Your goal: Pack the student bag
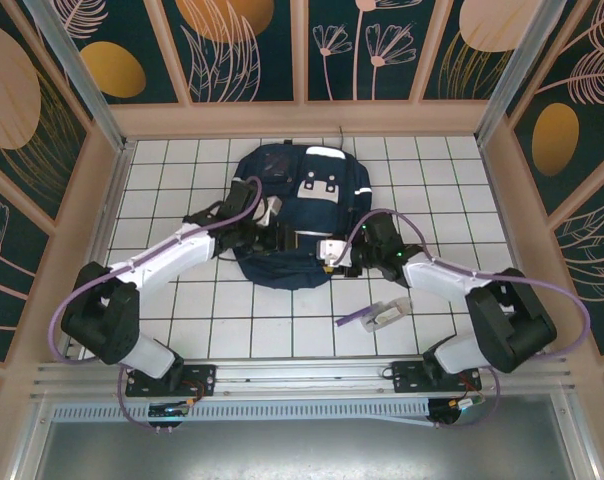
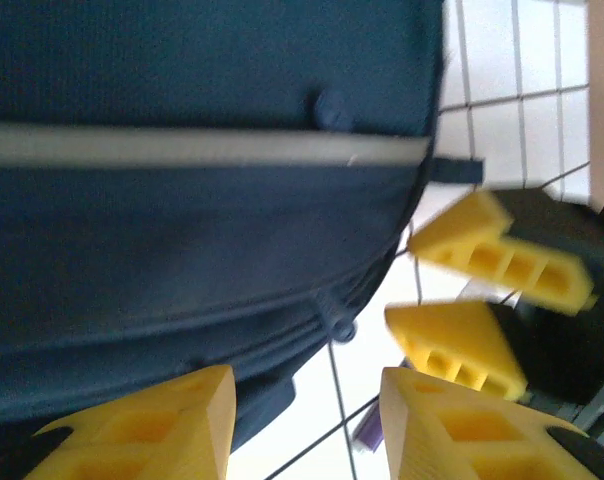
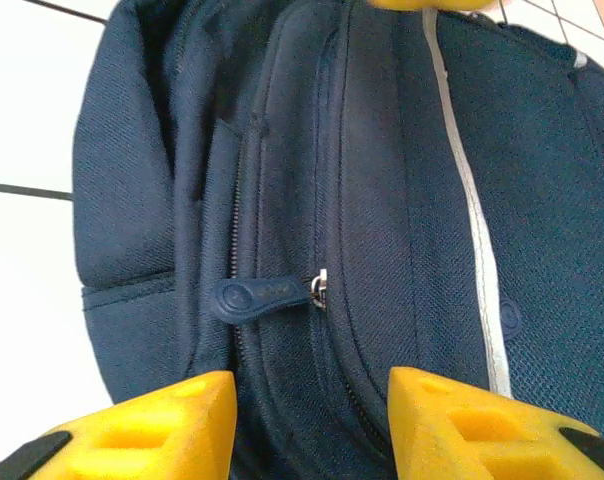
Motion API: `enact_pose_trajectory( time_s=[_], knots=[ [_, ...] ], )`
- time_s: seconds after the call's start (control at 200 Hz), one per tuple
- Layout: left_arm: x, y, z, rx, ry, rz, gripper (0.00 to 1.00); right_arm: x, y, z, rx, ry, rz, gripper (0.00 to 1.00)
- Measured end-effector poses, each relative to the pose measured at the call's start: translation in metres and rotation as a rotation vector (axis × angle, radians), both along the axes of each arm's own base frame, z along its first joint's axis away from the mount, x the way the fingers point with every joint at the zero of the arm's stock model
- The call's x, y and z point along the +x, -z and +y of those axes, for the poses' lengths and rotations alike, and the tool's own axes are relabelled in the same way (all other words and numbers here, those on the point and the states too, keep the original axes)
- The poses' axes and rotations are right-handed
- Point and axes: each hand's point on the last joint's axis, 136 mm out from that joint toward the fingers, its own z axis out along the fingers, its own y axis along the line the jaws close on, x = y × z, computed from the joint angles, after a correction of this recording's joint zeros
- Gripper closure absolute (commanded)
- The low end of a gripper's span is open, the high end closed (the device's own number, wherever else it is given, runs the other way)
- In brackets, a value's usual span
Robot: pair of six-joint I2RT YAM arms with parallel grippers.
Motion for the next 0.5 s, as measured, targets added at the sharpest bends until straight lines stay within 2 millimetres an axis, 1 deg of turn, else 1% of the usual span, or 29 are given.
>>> enact_pose_trajectory(
  time_s=[0.095,0.15,0.195,0.255,0.38,0.41,0.455,0.5],
  knots=[
    [-0.011,0.007,-0.003,-0.002,0.007,0.019,0.56,0.011,0.006,0.002,-0.002,0.02,-0.029,0.58],
    [-0.013,0.005,-0.008,-0.015,0.009,0.015,0.55,0.018,0.007,0.003,-0.001,0.033,-0.05,0.59],
    [-0.011,0.002,-0.012,-0.029,0.008,0.004,0.55,0.022,0.009,0.005,-0.002,0.039,-0.059,0.61],
    [-0.009,-0.001,-0.014,-0.044,0.0,-0.004,0.54,0.027,0.011,0.006,-0.006,0.045,-0.071,0.68],
    [-0.005,-0.004,-0.016,-0.055,-0.02,-0.009,0.54,0.029,0.012,0.01,-0.008,0.034,-0.087,0.91],
    [-0.004,-0.004,-0.016,-0.056,-0.024,-0.01,0.54,0.03,0.011,0.012,-0.009,0.028,-0.094,0.96],
    [-0.003,-0.004,-0.016,-0.056,-0.031,-0.009,0.53,0.031,0.008,0.014,-0.004,0.027,-0.102,1.0],
    [-0.002,-0.003,-0.015,-0.052,-0.04,-0.008,0.51,0.032,0.004,0.016,0.01,0.024,-0.108,1.0]
  ],
)
